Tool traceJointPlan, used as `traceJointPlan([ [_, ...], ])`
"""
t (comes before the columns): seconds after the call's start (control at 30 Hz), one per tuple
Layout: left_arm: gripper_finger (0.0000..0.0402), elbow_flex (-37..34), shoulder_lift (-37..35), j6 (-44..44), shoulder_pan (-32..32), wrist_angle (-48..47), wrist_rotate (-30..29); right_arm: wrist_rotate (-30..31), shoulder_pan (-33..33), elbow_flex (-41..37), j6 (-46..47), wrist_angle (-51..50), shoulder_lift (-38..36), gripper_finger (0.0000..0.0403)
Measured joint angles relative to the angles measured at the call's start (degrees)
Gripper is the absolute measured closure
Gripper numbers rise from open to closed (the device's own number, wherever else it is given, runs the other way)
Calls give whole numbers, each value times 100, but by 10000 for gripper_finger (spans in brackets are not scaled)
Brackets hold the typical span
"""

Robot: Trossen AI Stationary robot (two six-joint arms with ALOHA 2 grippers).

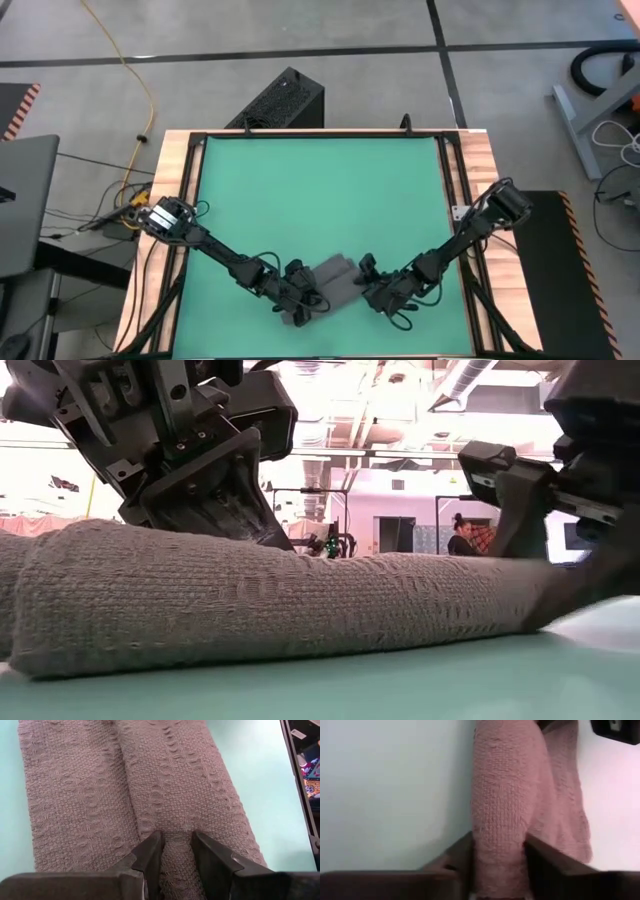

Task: Roll towel
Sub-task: Roll the black towel

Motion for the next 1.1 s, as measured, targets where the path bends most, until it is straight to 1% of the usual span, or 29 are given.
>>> traceJointPlan([
  [0.1, 291, 0, -40, -15, 27, -7, 18, -2, -10, -2, 66, -10, -57, 317],
  [0.13, 291, -4, -67, 8, 41, -7, 50, -17, -14, -2, 67, -18, -57, 341],
  [0.17, 291, -6, -119, 61, 46, -19, 55, -67, -25, -2, 67, -25, -57, 346],
  [0.33, 291, -30, -594, 515, 42, -229, -80, -418, -189, 0, 435, -8, -62, 346],
  [0.47, 292, -26, -806, 766, 42, -236, -138, -1105, -429, 2, 852, -20, -79, 346],
  [0.57, 292, -26, -813, 733, 42, -374, -149, -1527, -597, 7, 1177, -19, -79, 346],
  [0.67, 292, -20, -817, 405, 44, -678, -185, -1920, -739, 7, 1384, -35, -78, 346],
  [0.77, 290, -18, -824, 201, 44, -885, -191, -2177, -821, 7, 1431, -65, -77, 346],
  [0.87, 280, -9, -831, 213, 37, -946, -143, -2238, -848, 7, 1431, -79, -72, 346],
  [1.0, 253, -9, -833, 215, 39, -984, -116, -2276, -848, 5, 1457, -100, -68, 346],
  [1.1, 232, -7, -877, 167, 83, -1060, 201, -2608, -855, 4, 1604, -106, -66, 346],
])
